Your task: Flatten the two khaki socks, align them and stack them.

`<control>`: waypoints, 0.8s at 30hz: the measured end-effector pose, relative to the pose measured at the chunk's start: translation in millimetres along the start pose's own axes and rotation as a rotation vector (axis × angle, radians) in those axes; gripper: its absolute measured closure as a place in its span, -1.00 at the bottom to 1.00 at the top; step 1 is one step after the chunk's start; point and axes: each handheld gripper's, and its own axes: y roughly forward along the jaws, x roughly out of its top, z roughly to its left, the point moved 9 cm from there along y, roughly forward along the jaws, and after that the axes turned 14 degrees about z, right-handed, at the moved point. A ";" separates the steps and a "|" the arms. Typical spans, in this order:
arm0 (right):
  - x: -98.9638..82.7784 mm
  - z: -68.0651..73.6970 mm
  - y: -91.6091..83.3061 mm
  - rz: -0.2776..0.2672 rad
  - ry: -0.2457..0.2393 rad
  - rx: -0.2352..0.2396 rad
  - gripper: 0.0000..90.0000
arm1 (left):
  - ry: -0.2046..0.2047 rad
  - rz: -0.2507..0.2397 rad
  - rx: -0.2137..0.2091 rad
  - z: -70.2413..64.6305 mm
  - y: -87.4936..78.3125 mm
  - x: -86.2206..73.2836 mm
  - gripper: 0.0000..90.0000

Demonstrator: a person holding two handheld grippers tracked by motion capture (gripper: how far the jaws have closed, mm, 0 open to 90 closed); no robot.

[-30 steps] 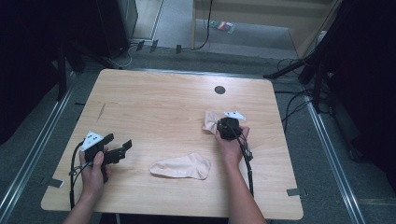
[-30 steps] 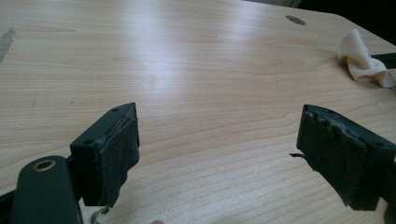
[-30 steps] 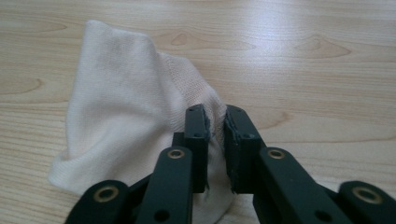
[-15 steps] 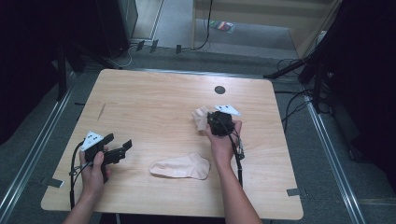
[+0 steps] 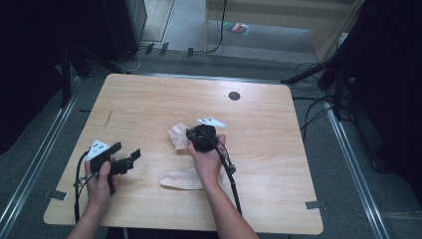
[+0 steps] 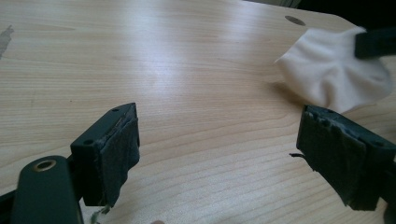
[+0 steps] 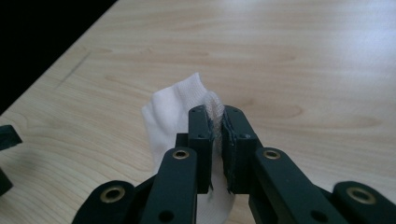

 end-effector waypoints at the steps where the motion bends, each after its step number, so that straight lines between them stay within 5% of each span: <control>1: -3.3 -1.7 5.1 0.016 0.010 -0.006 0.83 | -0.001 0.000 0.000 -0.4 0.1 -0.1 -0.69; 3: -6.1 -5.0 10.4 0.029 0.018 -0.013 0.79 | -0.001 0.000 0.000 -0.4 0.0 -0.2 -0.69; 4: -10.8 -14.1 18.7 0.052 0.039 -0.028 0.52 | 0.000 0.000 -0.001 -0.5 0.0 -0.2 -0.69; 8: -8.9 -24.8 12.5 0.028 0.073 0.011 0.84 | 0.000 0.000 0.000 -0.1 0.1 0.0 -0.69; 10: -4.0 -28.7 5.8 0.004 0.076 0.018 0.82 | 0.000 0.001 -0.001 -0.2 0.2 0.0 -0.69; 15: -4.7 -31.4 6.3 0.031 0.049 -0.007 0.62 | 0.005 0.004 0.004 -0.9 0.8 -0.2 -0.69; 20: -13.7 -30.3 25.9 0.078 0.021 0.001 0.23 | 0.017 0.008 0.006 -1.9 1.3 -0.5 -0.69; 24: -18.6 -26.1 30.3 0.093 -0.006 -0.025 0.82 | 0.019 0.009 0.010 -1.9 1.6 -0.5 -0.69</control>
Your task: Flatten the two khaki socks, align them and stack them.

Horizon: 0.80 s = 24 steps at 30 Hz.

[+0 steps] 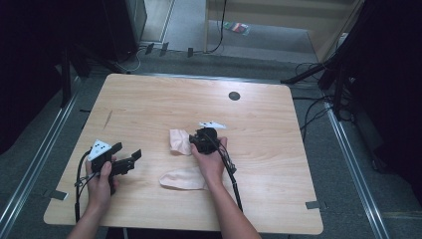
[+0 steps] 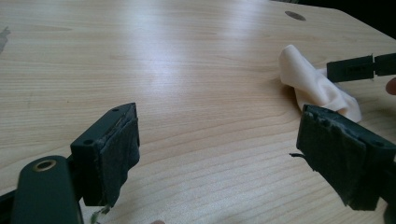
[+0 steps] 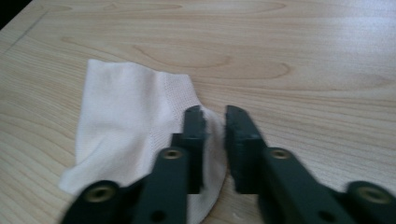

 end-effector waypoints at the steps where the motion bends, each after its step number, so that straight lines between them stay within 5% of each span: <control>1: 0.6 0.9 -1.3 -0.005 -0.001 -0.001 0.91 | 0.000 0.002 0.002 -0.1 0.2 0.0 -0.69; 8: 10.8 14.9 -19.1 -0.040 -0.041 0.008 1.00 | 0.030 0.072 0.061 -1.2 7.5 -2.3 -0.69; 10: 18.9 25.5 -29.8 -0.054 -0.056 0.042 1.00 | 0.070 0.094 0.085 -5.2 10.7 -1.9 -0.69; 14: 29.1 38.5 -41.4 -0.074 -0.065 0.074 1.00 | 0.050 0.093 0.029 -16.7 13.2 1.5 -0.69; 18: 45.1 66.3 -54.8 -0.090 -0.119 0.094 1.00 | 0.076 0.104 0.007 -31.3 21.0 5.8 -0.69; 24: 64.3 99.4 -78.9 -0.150 -0.150 0.182 1.00 | 0.068 0.045 -0.039 -37.0 13.3 13.8 -0.69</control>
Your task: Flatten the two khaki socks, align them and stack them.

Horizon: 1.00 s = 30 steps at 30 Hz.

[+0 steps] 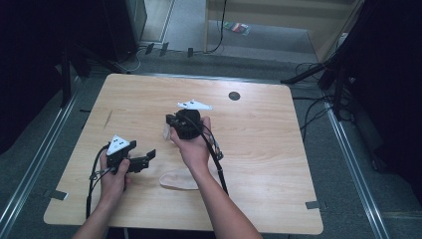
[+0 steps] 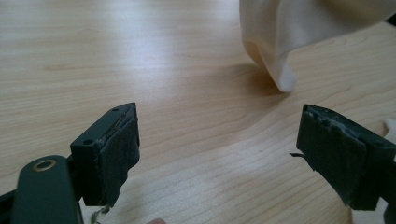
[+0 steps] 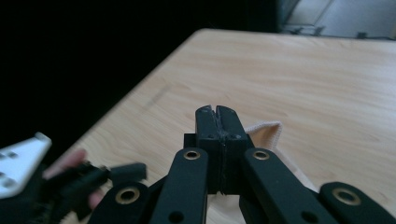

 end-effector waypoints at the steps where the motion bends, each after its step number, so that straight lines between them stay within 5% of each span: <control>1: 3.6 1.5 -5.6 -0.020 0.012 0.022 1.00 | -0.005 -0.025 -0.018 1.4 -5.5 1.2 -0.69; 6: 6.3 -12.6 -33.5 -0.077 0.069 0.098 1.00 | -0.049 -0.080 -0.057 11.1 -17.8 4.5 -0.66; 9: -12.8 -51.0 -39.8 -0.055 0.134 0.066 1.00 | -0.059 -0.071 -0.041 15.8 -16.0 2.3 -0.52; 15: -76.5 -138.1 -22.4 0.077 0.206 -0.121 1.00 | -0.062 -0.042 -0.020 12.9 -4.2 0.1 -0.34; 18: -94.0 -163.8 -20.7 0.097 0.205 -0.192 0.95 | -0.063 -0.016 -0.017 11.5 2.2 -0.3 -0.21; 22: -95.4 -176.9 -25.0 0.081 0.125 -0.261 0.54 | -0.052 0.022 -0.009 7.6 14.0 9.6 0.11; 25: -91.1 -178.2 -33.9 0.020 0.181 -0.229 0.50 | -0.034 0.021 -0.044 1.3 21.1 20.5 0.28; 30: -91.2 -172.2 -32.3 0.030 0.198 -0.208 0.39 | -0.015 0.063 -0.096 -8.5 44.2 38.0 0.36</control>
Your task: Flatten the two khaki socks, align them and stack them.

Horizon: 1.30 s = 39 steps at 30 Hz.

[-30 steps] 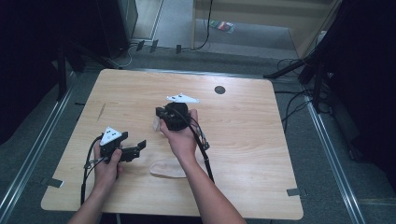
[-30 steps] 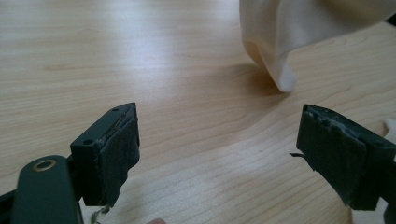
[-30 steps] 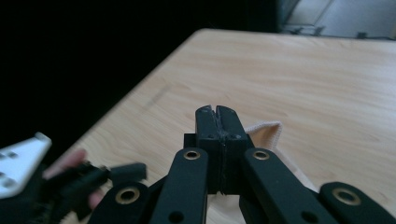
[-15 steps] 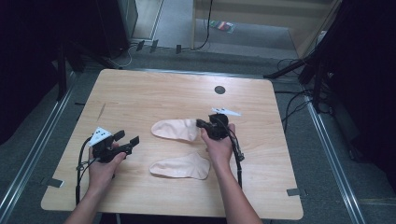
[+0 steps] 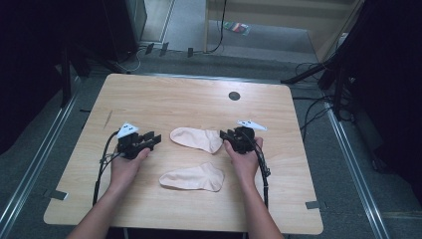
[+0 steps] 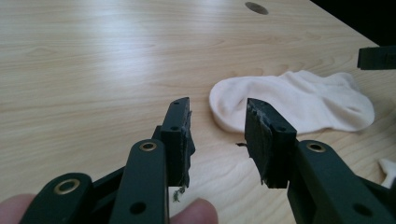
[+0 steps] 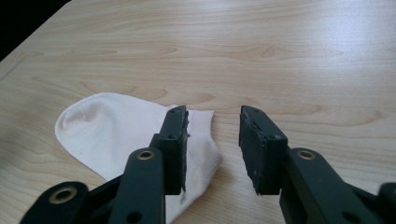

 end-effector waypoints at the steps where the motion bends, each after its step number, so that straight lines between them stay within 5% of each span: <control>1: -0.7 0.7 0.2 0.005 0.010 0.001 0.38 | 0.000 0.012 0.009 0.3 6.1 4.1 0.34; 5: -6.4 0.9 6.3 0.035 0.029 -0.029 0.31 | -0.012 0.059 0.023 0.0 23.8 12.4 0.33; 10: -11.8 4.7 15.0 0.057 0.033 -0.011 0.33 | -0.019 0.142 0.044 -0.1 45.6 13.7 0.35; 18: -17.0 6.0 22.0 0.082 -0.020 -0.039 0.90 | 0.042 0.194 0.133 -6.7 53.3 9.2 0.71; 23: -17.7 9.1 20.0 0.078 -0.041 -0.033 0.97 | 0.090 0.221 0.076 -12.3 50.6 5.0 1.00; 36: -9.5 15.3 -11.1 0.007 -0.076 -0.011 0.99 | 0.115 0.079 0.043 -18.8 5.0 3.7 1.00; 39: -11.8 17.6 -22.9 -0.013 -0.077 -0.013 1.00 | 0.110 0.076 -0.008 -22.7 -4.8 -1.1 1.00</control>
